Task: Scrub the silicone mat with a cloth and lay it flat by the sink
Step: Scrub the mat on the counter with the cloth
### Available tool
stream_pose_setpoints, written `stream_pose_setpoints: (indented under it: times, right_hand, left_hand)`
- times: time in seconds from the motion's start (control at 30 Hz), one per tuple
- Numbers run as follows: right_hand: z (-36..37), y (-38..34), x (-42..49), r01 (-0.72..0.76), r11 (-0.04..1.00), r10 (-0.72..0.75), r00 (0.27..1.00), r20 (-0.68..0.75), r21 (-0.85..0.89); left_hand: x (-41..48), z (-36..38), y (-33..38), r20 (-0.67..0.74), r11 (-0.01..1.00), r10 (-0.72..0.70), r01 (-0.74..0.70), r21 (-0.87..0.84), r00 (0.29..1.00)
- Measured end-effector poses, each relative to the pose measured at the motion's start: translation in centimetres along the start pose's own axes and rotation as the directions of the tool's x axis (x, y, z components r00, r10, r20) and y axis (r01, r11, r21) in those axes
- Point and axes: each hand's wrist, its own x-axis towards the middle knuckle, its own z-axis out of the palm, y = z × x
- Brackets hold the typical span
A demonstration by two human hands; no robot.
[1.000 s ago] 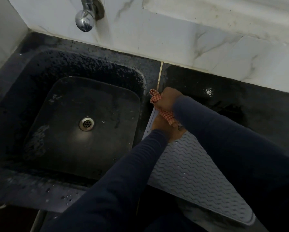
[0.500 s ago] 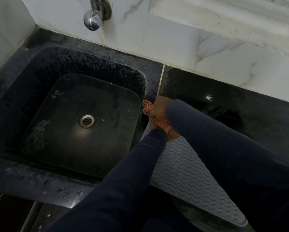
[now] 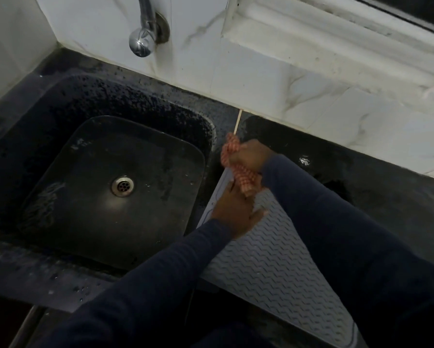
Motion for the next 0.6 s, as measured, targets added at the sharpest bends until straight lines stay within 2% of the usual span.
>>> stream_pose_setpoints:
  times: [0.1, 0.17, 0.3, 0.43, 0.6]
  right_hand:
    - [-0.2, 0.1, 1.3, -0.020, 0.999, 0.015, 0.993, -0.114, -0.041]
    - [0.9, 0.0, 1.5, -0.031, 0.997, 0.021, 0.992, -0.127, -0.073]
    - [3.2, 0.0, 0.2, 0.000, 0.994, -0.007, 0.998, -0.066, -0.110]
    - [5.5, 0.7, -2.3, 0.095, 0.962, -0.093, 0.995, 0.018, -0.255]
    - [8.0, 2.3, -4.2, 0.078, 0.974, -0.073, 0.997, 0.029, -0.211]
  left_hand:
    - [-1.9, 1.5, -0.5, 0.129, 0.994, -0.011, -0.004, 0.109, 0.992]
    - [-2.9, 1.8, -0.1, 0.125, 0.990, -0.021, 0.003, 0.138, 0.992]
    - [-4.6, 2.0, 0.5, 0.092, 0.994, -0.038, 0.029, 0.104, 0.995]
    - [-7.6, 3.1, 0.4, 0.060, 0.997, 0.009, -0.013, 0.077, 0.998]
    - [-9.9, 3.4, 0.1, 0.032, 0.998, 0.048, -0.049, 0.036, 0.998]
